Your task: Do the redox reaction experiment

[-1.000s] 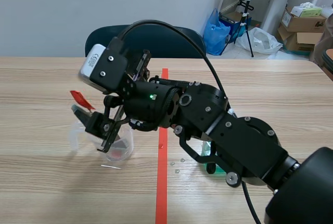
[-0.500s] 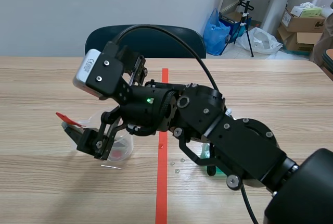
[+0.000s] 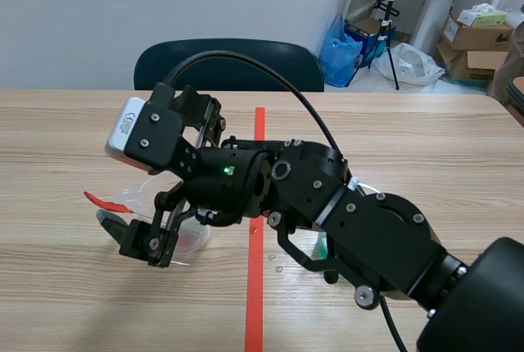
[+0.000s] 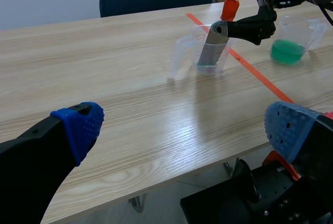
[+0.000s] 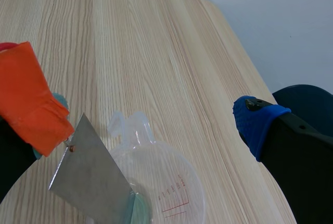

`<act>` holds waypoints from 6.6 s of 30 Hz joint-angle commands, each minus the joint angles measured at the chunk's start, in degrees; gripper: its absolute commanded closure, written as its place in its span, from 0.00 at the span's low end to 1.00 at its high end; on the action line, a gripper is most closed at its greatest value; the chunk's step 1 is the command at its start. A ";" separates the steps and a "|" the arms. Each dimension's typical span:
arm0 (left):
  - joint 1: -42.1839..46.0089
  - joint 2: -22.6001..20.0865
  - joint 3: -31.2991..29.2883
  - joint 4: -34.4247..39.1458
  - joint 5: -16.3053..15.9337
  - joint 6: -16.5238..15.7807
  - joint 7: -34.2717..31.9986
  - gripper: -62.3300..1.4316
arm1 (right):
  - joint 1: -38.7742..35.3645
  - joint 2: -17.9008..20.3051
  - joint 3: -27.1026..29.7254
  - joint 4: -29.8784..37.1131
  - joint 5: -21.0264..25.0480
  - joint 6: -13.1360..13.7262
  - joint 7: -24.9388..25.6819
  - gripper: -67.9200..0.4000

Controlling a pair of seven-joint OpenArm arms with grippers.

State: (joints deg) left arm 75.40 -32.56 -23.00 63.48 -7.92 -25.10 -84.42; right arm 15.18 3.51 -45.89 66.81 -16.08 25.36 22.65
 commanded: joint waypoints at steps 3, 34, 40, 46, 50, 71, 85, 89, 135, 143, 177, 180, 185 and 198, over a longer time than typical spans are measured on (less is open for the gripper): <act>0.04 0.00 0.15 0.66 -0.37 -0.07 -1.05 0.00 | 0.66 -0.02 0.07 0.61 0.79 -0.17 0.79 0.00; 0.04 0.00 0.15 0.66 -0.37 -0.07 -1.05 0.00 | -0.26 -0.04 0.07 0.61 0.79 -0.44 0.81 0.00; 0.04 0.00 0.15 0.66 -0.37 -0.07 -1.05 0.00 | -0.26 -0.04 0.07 0.61 0.79 -0.44 0.81 0.00; 0.04 0.00 0.15 0.66 -0.37 -0.07 -1.05 0.00 | -0.26 -0.04 0.07 0.61 0.79 -0.44 0.81 0.00; 0.04 0.00 0.15 0.66 -0.37 -0.07 -1.05 0.00 | -0.26 -0.04 0.07 0.61 0.79 -0.44 0.83 0.00; 0.04 0.00 0.15 0.66 -0.37 -0.07 -1.05 0.00 | -0.26 -0.04 0.07 0.61 0.79 -0.44 0.83 0.00; 0.04 0.00 0.15 0.66 -0.37 -0.07 -1.05 0.00 | -0.26 -0.20 0.07 0.61 0.79 -0.42 0.83 0.00; 0.04 0.00 0.15 0.66 -0.37 -0.07 -1.05 0.00 | -0.61 -0.39 0.04 0.63 0.79 -0.37 0.87 0.00; -2.99 26.40 -8.63 38.84 11.26 0.35 25.68 0.00 | -34.97 9.53 29.31 37.44 8.24 -3.93 -2.86 0.00; -13.68 27.76 -8.61 43.76 11.54 0.57 45.07 0.00 | -45.05 12.76 33.62 45.11 15.04 -7.58 -2.86 0.00; -17.00 17.44 1.01 46.84 2.58 10.82 59.82 0.03 | -54.23 19.17 38.82 48.50 24.26 -11.87 -5.38 0.00; -17.03 17.42 1.01 46.84 2.58 10.82 59.82 0.03 | -54.23 19.17 38.82 48.50 24.26 -11.87 -5.11 0.00; -17.03 17.42 0.98 46.84 2.58 10.82 59.82 0.03 | -54.23 19.15 38.82 48.50 24.26 -11.87 -5.16 0.00; -17.03 17.42 0.98 46.84 2.60 10.82 59.84 0.03 | -54.21 19.15 38.82 48.48 24.26 -11.87 -5.18 0.00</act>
State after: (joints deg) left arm 57.63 -15.55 -21.45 109.71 -4.62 -14.15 -23.81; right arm -39.24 22.55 -7.20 114.63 7.75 13.52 16.43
